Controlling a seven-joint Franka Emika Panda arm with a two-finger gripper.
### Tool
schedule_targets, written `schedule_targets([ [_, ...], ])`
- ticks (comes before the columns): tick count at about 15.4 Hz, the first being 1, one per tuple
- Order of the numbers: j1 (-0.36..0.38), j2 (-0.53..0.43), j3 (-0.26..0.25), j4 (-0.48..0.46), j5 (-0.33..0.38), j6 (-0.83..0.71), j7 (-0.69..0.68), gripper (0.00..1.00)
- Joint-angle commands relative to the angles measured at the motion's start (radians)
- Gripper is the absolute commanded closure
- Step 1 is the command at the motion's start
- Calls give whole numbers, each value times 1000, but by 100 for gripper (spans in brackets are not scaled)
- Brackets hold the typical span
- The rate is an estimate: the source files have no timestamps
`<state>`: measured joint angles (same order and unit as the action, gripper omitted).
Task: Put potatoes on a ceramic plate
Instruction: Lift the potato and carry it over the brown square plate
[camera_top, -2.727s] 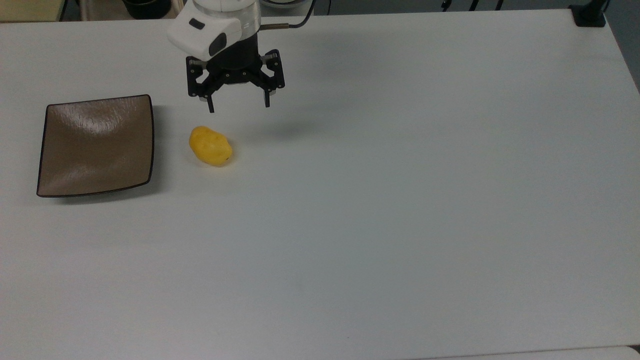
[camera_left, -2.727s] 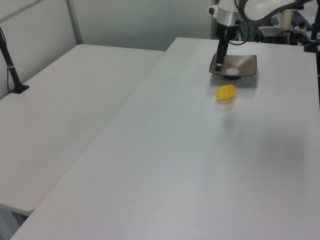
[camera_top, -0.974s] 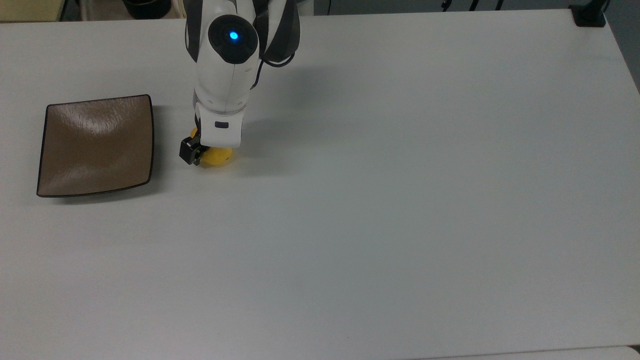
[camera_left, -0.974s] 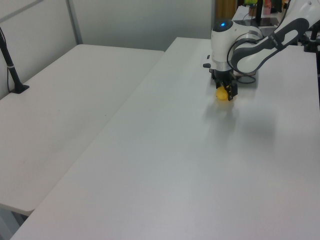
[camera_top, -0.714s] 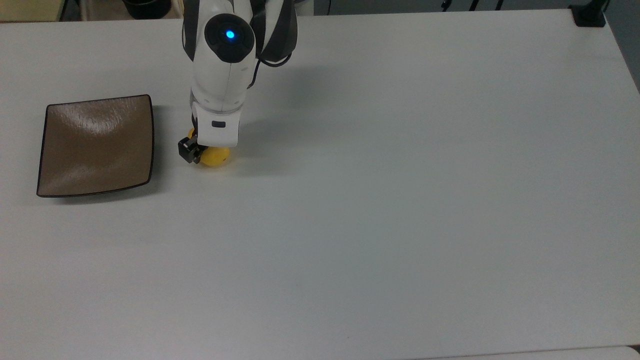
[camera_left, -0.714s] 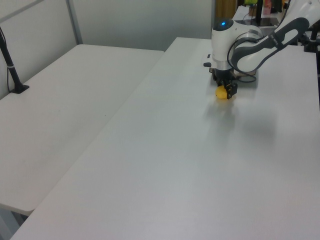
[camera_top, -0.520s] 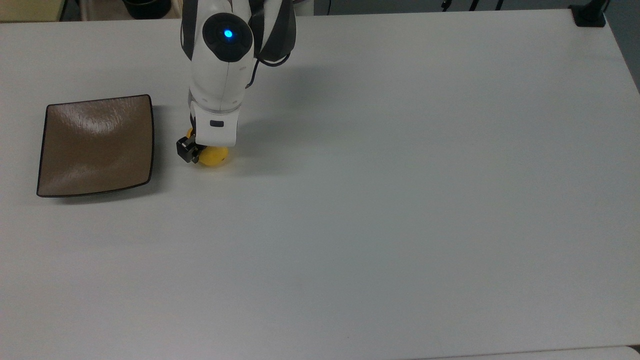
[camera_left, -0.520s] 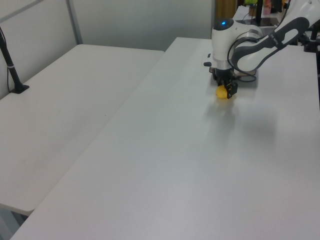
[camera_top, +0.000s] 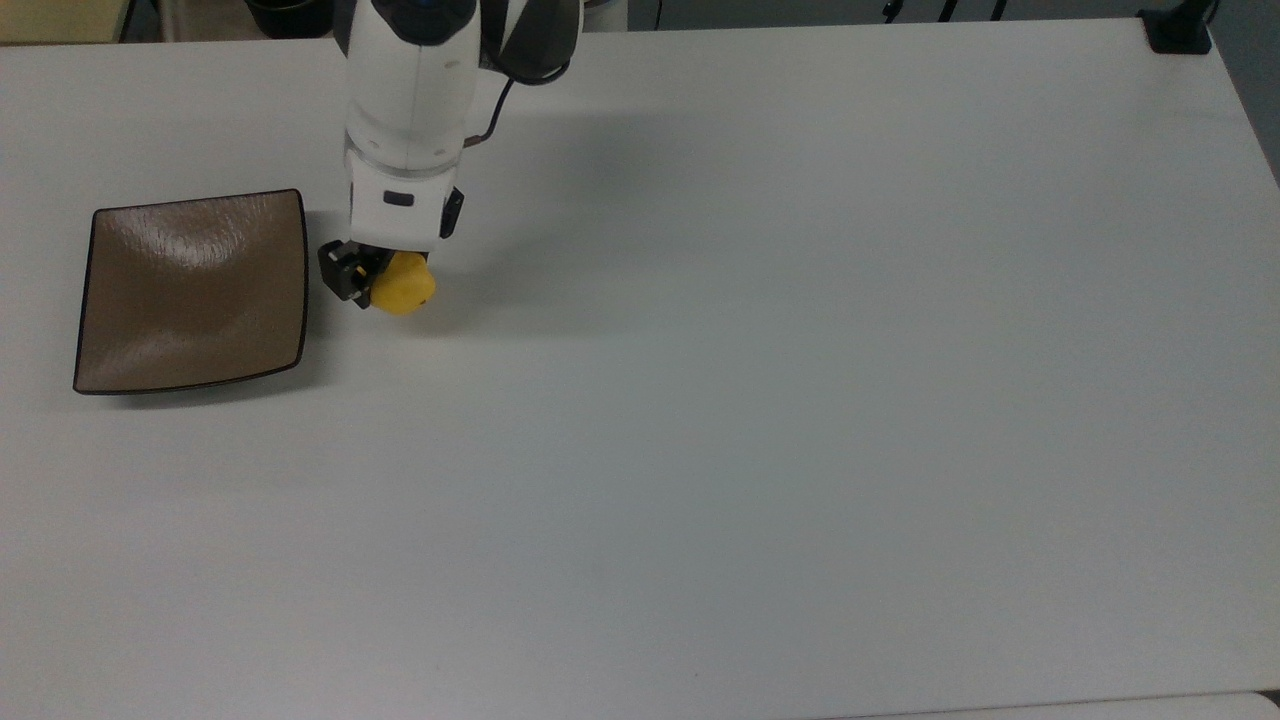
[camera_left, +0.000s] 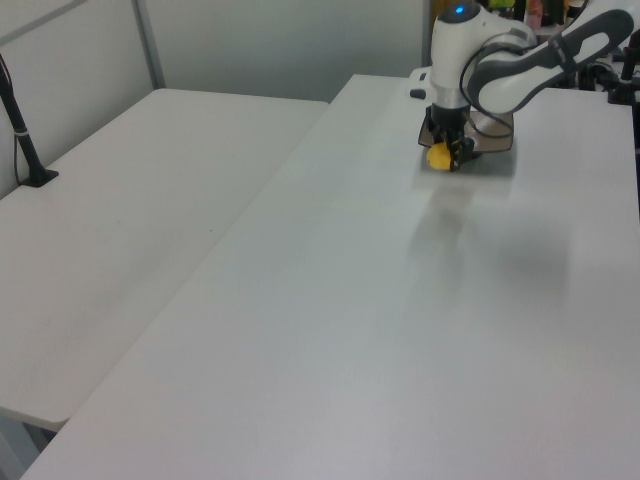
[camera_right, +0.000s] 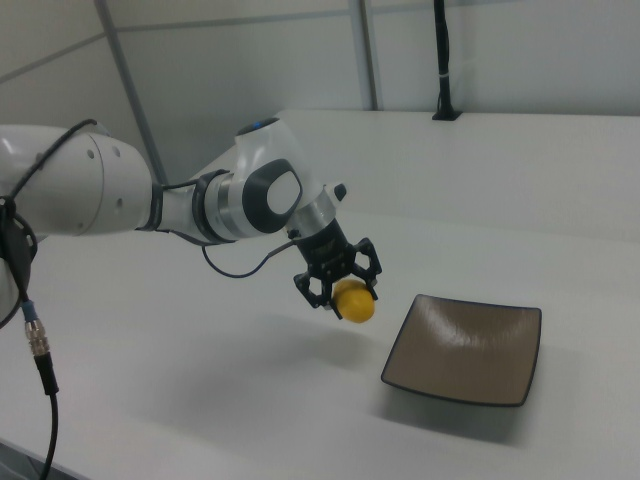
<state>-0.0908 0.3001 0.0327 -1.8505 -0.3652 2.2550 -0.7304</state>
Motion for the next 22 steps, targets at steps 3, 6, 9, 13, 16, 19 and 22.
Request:
schedule_targets([
  [3,-4,-45,-79,26,69,0,-1,58],
  [6,-12,-35,-125,27,69,32,-12,58],
  [9,-40,16,-162,27,66,147,-14,57],
  [13,-52,24,-192,28,65,179,-7,0],
  [16,-55,21,-192,33,66,178,-3,0],
  [19,-55,13,-192,33,69,173,0,0],
  [22,-55,-25,-192,28,98,147,2,0],
])
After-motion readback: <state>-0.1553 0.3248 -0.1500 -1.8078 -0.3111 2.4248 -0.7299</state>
